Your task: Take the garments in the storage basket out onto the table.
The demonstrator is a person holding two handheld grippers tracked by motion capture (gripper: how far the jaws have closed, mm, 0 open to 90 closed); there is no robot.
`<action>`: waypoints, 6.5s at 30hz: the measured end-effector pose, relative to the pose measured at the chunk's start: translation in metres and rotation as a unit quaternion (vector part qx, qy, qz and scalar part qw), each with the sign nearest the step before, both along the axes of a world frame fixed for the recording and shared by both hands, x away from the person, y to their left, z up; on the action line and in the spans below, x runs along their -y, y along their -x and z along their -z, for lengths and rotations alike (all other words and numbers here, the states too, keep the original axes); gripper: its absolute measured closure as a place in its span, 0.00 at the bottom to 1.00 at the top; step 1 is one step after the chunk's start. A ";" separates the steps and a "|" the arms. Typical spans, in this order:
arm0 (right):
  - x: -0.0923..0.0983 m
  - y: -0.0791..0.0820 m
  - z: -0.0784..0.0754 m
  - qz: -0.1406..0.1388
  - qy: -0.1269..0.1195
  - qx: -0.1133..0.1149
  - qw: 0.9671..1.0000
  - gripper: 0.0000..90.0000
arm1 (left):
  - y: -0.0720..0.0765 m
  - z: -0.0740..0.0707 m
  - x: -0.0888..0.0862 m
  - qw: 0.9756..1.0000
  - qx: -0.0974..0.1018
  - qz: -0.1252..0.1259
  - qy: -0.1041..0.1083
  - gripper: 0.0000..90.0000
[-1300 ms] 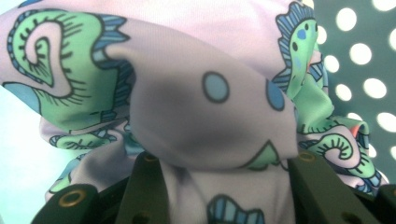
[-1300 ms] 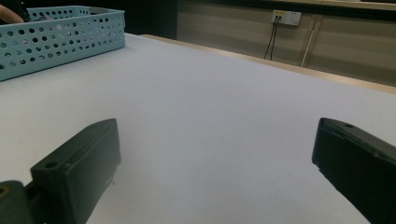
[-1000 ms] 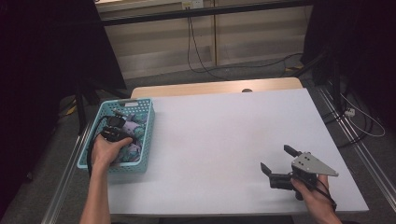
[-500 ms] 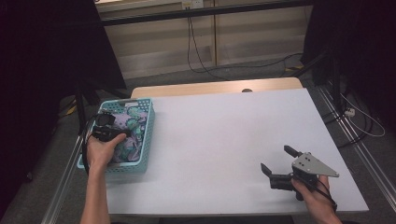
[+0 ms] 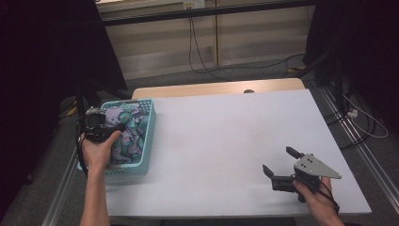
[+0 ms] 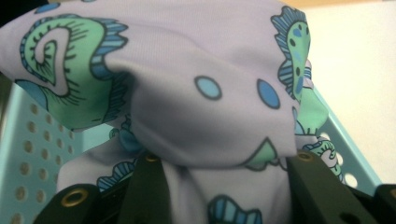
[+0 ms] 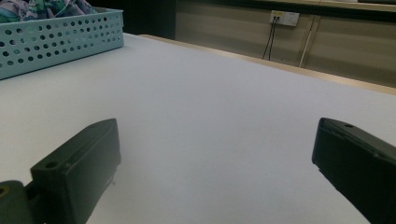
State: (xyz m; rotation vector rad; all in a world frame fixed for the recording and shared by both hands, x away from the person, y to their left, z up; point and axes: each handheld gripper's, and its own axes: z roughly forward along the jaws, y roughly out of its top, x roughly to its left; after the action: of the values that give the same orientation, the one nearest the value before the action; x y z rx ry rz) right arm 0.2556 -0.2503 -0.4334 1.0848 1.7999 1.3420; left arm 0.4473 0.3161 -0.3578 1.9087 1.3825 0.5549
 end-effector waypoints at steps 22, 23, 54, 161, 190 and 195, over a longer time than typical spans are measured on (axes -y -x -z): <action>0.000 0.000 0.000 0.000 -0.001 0.001 1.000 0.01 | 0.022 -0.019 -0.010 0.987 0.145 -0.048 0.038 0.73; 0.000 0.000 0.000 0.001 -0.001 0.001 1.000 0.01 | 0.023 -0.020 -0.010 0.987 0.148 -0.049 0.042 0.73; 0.000 0.000 0.000 -0.001 0.000 0.001 1.000 0.01 | 0.055 -0.057 -0.008 0.951 0.287 -0.063 0.098 0.72; 0.002 0.001 -0.001 -0.006 -0.002 0.005 1.000 0.01 | 0.053 -0.110 0.193 0.928 0.268 0.186 0.180 0.72; 0.003 0.002 -0.001 -0.006 -0.002 0.004 1.000 0.01 | 0.030 -0.050 0.250 0.947 0.186 0.220 0.140 0.71; 0.003 0.002 -0.001 -0.006 -0.002 0.005 1.000 0.01 | 0.026 -0.035 0.258 0.952 0.168 0.220 0.129 0.71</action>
State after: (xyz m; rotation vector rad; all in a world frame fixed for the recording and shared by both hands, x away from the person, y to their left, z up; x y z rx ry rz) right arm 0.2538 -0.2534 -0.4322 1.0704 1.7998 1.3570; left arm 0.4215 0.0582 -0.3223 1.7352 0.7400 0.4274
